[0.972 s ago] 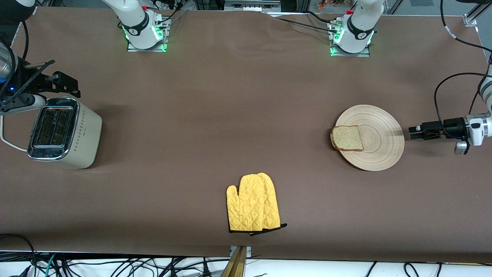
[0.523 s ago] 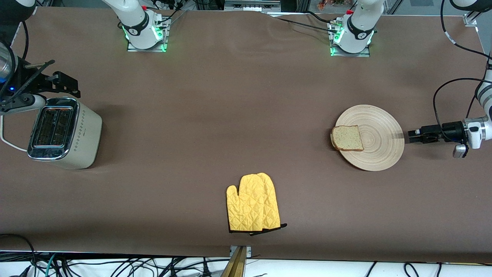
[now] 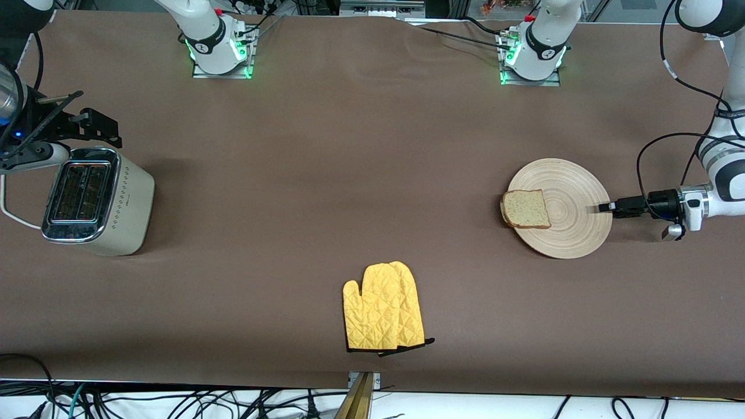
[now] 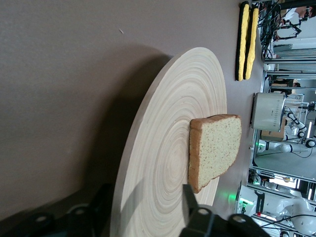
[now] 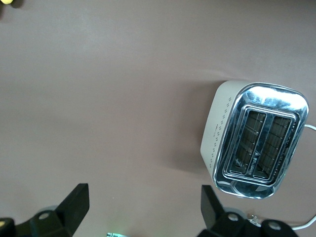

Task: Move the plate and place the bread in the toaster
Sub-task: 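Push the wooden plate with the left gripper toward the table's middle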

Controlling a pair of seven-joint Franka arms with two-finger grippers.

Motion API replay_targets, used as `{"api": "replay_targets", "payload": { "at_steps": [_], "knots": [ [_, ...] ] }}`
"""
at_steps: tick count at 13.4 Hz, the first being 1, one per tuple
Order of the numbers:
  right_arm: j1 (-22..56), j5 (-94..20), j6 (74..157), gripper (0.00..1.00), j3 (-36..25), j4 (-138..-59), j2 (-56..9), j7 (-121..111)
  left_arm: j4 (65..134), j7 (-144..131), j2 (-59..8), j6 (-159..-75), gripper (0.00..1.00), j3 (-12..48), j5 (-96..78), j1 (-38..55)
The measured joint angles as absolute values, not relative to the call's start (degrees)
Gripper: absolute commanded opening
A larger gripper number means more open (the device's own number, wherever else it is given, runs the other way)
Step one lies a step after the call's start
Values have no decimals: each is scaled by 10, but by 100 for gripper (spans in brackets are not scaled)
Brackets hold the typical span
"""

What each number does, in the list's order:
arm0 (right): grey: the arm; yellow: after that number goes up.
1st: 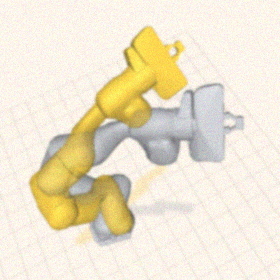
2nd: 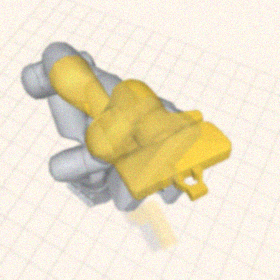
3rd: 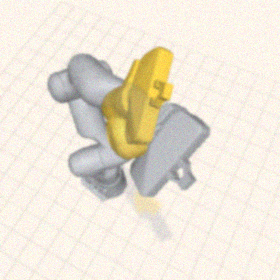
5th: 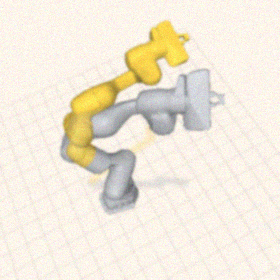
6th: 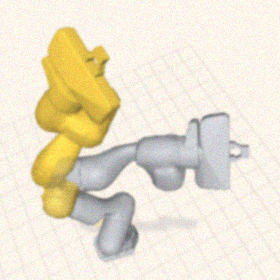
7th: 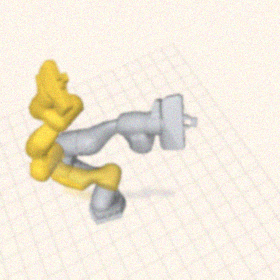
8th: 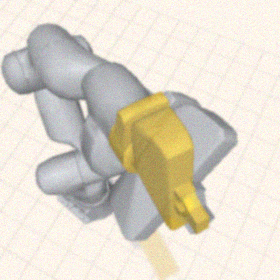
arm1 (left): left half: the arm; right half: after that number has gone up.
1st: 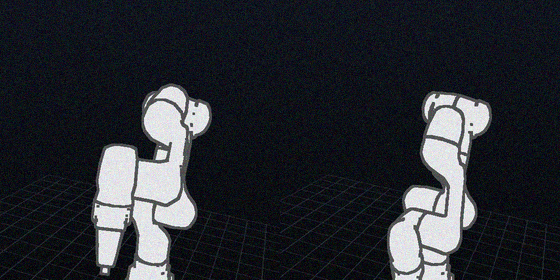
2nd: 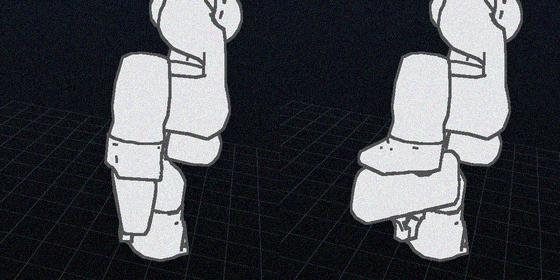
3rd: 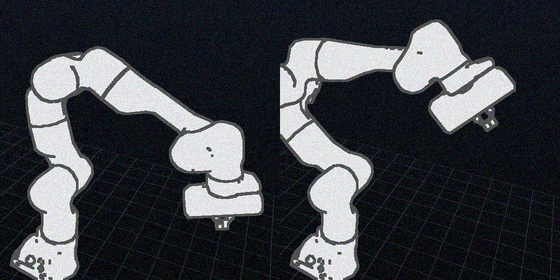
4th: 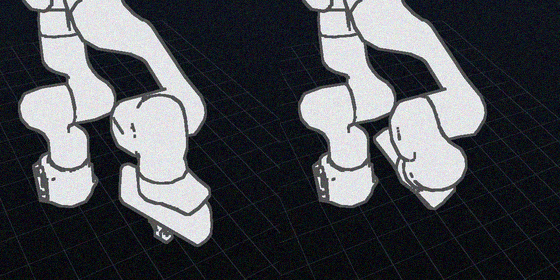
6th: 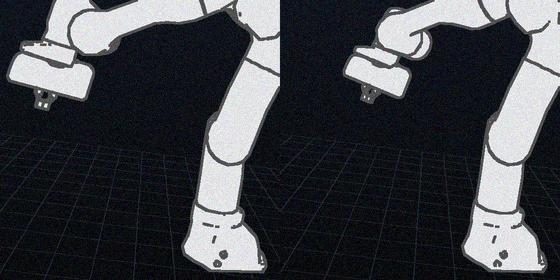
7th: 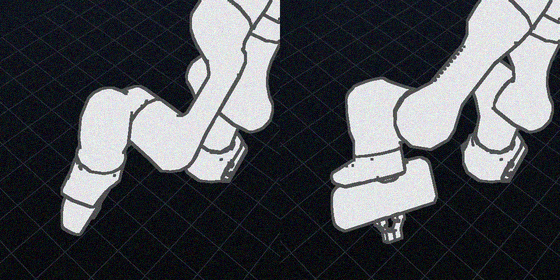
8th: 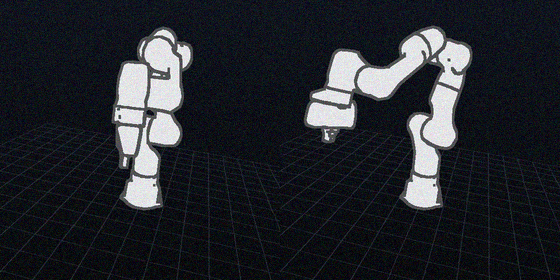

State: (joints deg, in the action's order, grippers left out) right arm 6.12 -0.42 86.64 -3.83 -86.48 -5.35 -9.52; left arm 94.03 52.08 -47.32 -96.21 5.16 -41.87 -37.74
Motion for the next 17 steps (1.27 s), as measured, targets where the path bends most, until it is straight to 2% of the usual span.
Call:
{"api": "replay_targets", "payload": {
  "at_steps": [9, 12, 17],
  "knots": [
    [61, -4, 866, 100, -38, -865, -53, -95, 936, 517, -473, -953, 0, 52, -420, -366],
    [61, -4, 866, 100, -38, -865, -53, -95, 936, 517, -474, -911, 0, 53, -450, -365],
    [61, -4, 866, 100, -38, -865, -53, -95, 934, 517, -475, -889, 0, 110, -478, -340]
  ]
}}
